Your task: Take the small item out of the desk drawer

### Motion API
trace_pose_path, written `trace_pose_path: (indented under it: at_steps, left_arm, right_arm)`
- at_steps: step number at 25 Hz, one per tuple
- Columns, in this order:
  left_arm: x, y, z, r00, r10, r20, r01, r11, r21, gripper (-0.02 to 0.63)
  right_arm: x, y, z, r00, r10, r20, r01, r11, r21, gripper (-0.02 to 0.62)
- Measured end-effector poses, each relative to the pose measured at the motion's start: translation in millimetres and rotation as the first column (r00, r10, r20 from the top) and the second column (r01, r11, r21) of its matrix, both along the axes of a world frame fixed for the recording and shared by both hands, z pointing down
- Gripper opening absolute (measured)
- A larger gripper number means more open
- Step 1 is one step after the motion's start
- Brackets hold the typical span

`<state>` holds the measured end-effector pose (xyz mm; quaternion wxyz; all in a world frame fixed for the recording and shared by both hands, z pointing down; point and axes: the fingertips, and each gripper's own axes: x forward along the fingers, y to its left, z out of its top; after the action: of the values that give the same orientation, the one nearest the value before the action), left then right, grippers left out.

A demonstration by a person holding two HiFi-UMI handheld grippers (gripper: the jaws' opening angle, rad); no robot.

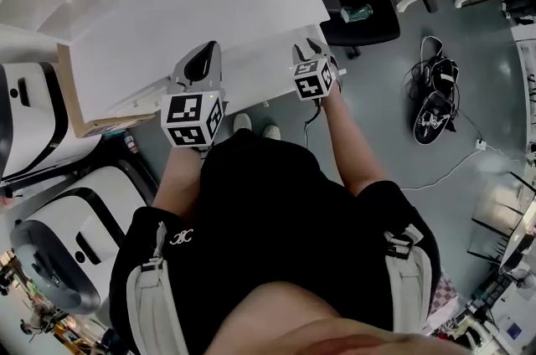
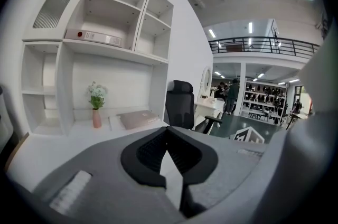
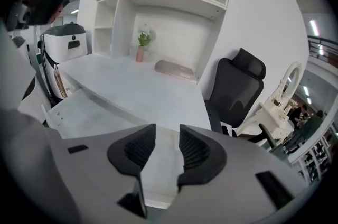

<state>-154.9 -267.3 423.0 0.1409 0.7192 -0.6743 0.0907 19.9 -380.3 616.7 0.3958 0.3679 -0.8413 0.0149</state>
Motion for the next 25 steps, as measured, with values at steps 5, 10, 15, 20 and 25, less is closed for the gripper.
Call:
trace_pose_path:
  at_steps: [5, 10, 15, 20, 25]
  left_arm:
    - [-8.8, 1.5, 8.6, 1.000, -0.021, 0.002, 0.022, 0.999, -0.027, 0.014]
    - [-21.1, 10.2, 22.8, 0.998, -0.059, 0.001, 0.059, 0.996, -0.069, 0.014]
    - [-34.9, 20.3, 46.1, 0.995, -0.095, -0.010, 0.093, 0.989, -0.118, 0.014]
    - [-40.1, 26.0, 67.9, 0.992, -0.122, -0.022, 0.117, 0.981, -0.155, 0.014]
    - [-42.3, 32.4, 90.6, 0.988, -0.149, -0.039, 0.139, 0.972, -0.191, 0.014]
  right_arm:
    - [-2.0, -18.2, 38.5, 0.996, 0.011, -0.084, -0.015, 0.999, -0.049, 0.129]
    - [-0.5, -36.1, 72.0, 0.986, 0.020, -0.165, -0.032, 0.997, -0.068, 0.129]
    - [-3.3, -52.1, 103.7, 0.975, 0.028, -0.222, -0.048, 0.996, -0.081, 0.129]
    - [-5.7, -69.6, 133.1, 0.961, 0.014, -0.276, -0.035, 0.997, -0.071, 0.129]
    - [-5.2, -85.3, 159.9, 0.952, 0.019, -0.306, -0.041, 0.997, -0.066, 0.132]
